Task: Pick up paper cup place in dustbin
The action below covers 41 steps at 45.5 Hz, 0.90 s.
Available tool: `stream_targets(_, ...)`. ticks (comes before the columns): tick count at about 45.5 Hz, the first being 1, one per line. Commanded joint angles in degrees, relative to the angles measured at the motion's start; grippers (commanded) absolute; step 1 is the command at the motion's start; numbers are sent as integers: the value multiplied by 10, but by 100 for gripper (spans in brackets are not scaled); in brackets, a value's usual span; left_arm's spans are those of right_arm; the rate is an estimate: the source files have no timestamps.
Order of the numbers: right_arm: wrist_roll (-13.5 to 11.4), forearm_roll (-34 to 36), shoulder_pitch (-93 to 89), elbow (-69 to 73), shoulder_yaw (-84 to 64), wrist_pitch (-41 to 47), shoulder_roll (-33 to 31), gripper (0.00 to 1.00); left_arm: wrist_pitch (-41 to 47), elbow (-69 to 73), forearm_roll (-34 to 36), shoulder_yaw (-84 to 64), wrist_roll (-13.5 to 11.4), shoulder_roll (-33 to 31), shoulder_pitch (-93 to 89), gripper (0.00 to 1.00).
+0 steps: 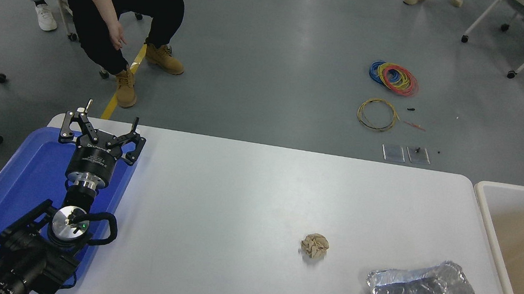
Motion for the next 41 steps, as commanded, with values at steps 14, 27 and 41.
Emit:
stream_targets(14, -1, 2, -90, -6, 66, -30, 81, 0, 0, 0, 0, 0, 0, 0, 0, 100)
stream_targets(27, -1, 3, -100, -5, 66, -30, 93, 0, 0, 0, 0, 0, 0, -1, 0, 100)
stream_targets(41, -1, 3, -101, -5, 66, -31, 97, 22, 0, 0, 0, 0, 0, 0, 0, 100)
